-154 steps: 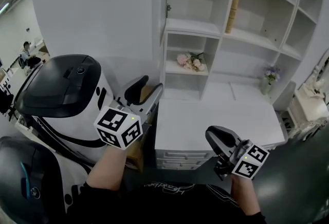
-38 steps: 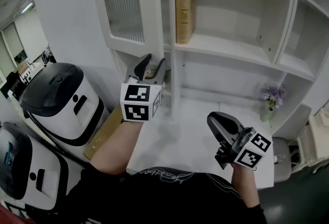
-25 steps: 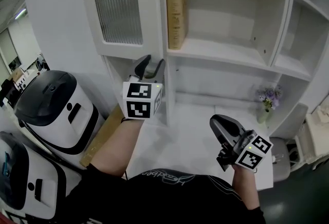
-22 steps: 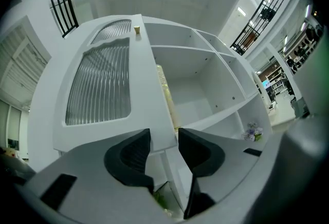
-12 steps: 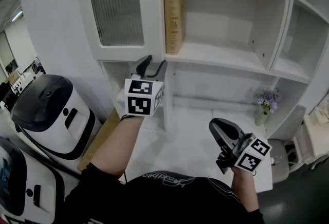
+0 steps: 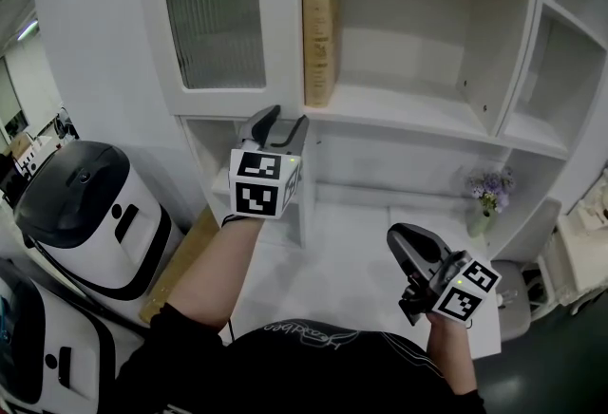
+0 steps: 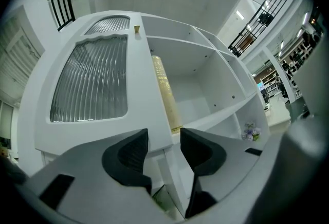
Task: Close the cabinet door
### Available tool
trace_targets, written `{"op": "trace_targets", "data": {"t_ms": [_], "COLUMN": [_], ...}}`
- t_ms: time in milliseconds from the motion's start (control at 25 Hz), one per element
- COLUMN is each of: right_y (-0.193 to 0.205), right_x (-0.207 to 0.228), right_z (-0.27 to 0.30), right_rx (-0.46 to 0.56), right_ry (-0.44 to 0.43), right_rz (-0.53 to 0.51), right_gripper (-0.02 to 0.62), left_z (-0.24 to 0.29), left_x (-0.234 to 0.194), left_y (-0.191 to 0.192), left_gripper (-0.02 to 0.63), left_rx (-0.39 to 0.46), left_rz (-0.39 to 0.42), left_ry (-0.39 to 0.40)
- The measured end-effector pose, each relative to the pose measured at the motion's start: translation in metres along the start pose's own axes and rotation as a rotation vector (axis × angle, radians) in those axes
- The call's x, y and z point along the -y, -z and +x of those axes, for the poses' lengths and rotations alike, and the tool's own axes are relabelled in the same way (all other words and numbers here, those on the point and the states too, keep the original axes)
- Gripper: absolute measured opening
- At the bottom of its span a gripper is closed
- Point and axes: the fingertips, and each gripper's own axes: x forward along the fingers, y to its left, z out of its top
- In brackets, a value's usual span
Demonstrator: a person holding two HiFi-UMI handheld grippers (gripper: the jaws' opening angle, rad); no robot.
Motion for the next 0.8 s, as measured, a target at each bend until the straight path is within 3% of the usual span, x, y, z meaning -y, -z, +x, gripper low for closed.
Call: {"op": "trace_targets", "data": {"t_ms": [400, 520, 800], "right_y": [0.003, 0.003, 0.017], "right_x": [-0.007, -0.010, -0.035], "right_z": [0.001, 0.001, 0.010], "right_rx": [-0.010, -0.014, -0.031], "right_ry": [0.001, 0.005, -0.013], "right_rz": [0.000, 0.004, 0.019], "right_gripper": [0.057, 0.057, 0.057], "left_z": [-0.003, -0.012, -0.072], "left_x": [0.003, 0.005, 0.034], "left_y": [0.003, 0.005, 0.016], "left_gripper": [0.213, 0.213, 0.179], "left_rx": [-0.002, -0.009, 0.002], "left_rz": [0.071, 0.053, 0.003], "left_ry": [0.048, 0.081, 0.252]}}
